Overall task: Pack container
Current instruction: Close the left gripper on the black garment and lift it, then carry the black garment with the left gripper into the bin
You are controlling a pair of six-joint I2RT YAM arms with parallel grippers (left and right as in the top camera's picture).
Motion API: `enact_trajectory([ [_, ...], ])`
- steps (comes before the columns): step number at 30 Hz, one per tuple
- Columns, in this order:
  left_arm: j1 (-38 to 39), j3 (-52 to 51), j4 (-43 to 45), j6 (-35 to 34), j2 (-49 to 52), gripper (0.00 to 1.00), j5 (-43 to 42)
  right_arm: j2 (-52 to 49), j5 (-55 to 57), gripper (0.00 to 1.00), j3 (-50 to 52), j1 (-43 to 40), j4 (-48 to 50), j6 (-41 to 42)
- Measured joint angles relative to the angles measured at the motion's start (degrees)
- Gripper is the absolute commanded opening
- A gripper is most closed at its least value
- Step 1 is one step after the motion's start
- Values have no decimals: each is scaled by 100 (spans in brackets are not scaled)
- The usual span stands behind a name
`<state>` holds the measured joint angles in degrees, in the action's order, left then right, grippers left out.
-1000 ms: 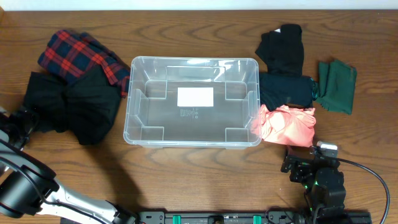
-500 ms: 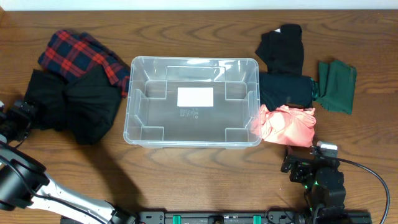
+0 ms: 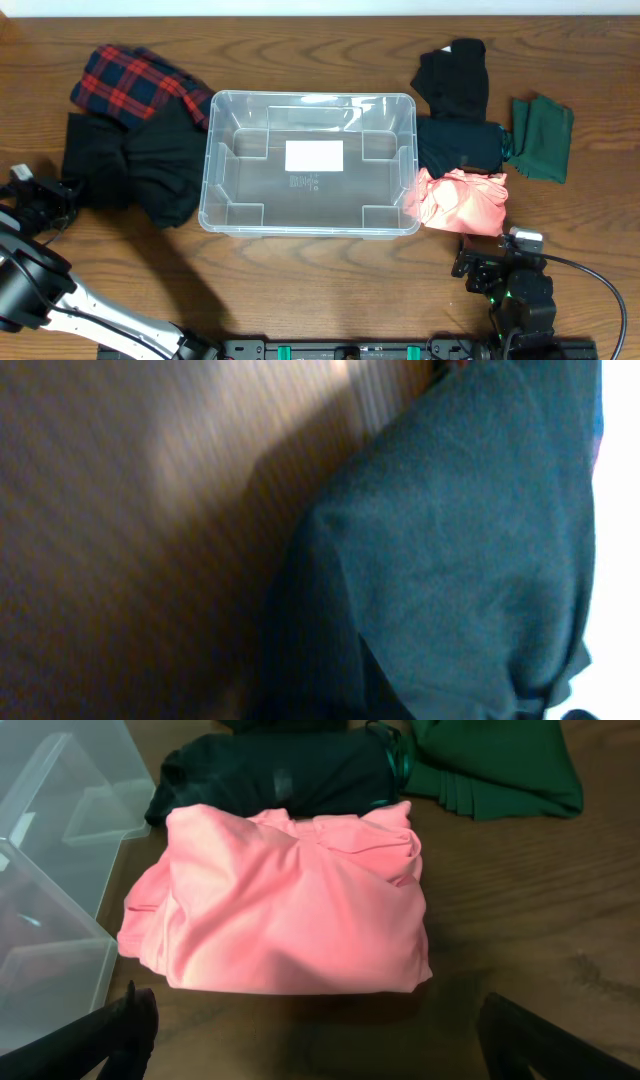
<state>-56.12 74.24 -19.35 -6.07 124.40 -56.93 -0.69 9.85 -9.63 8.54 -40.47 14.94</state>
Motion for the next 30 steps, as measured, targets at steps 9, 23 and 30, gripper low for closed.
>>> enact_trajectory([
  [9,114,-170,-1314,-116,-2332,6,461,0,-4,99,0,0,0,0],
  [23,286,-173,-1703,-1641,-6876,6,531,0,0,99,0,0,2,0],
  [30,737,-173,-1534,-2433,-7320,6,-256,0,0,99,0,0,2,0],
])
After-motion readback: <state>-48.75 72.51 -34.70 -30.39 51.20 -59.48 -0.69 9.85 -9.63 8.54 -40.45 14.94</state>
